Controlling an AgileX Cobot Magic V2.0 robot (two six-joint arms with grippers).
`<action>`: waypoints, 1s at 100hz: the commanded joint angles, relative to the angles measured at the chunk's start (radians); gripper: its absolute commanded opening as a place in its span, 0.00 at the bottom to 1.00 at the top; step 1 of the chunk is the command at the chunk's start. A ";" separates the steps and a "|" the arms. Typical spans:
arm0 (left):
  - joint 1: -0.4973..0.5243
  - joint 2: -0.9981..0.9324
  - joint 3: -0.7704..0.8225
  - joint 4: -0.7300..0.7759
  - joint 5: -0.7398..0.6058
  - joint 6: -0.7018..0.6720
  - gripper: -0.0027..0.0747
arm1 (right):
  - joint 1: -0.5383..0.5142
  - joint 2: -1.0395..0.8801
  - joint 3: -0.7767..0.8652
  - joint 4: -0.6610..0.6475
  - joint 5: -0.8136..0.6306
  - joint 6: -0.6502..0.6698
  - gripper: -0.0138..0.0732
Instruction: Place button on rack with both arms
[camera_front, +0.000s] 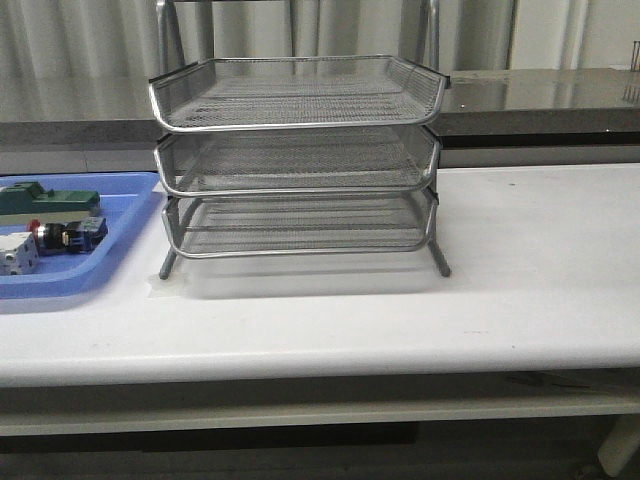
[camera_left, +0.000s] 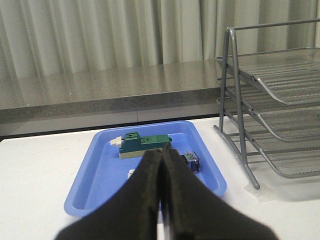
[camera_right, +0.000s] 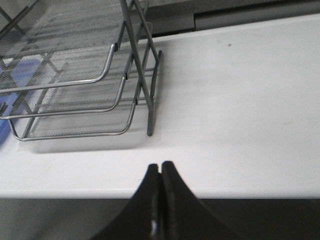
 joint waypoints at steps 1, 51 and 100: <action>-0.005 -0.032 0.056 0.001 -0.083 -0.006 0.01 | -0.005 0.125 -0.096 0.048 -0.039 0.001 0.09; -0.005 -0.032 0.056 0.001 -0.083 -0.006 0.01 | -0.005 0.579 -0.152 0.392 -0.148 0.000 0.13; -0.005 -0.032 0.056 0.001 -0.083 -0.006 0.01 | -0.004 0.673 -0.163 0.541 -0.147 -0.019 0.74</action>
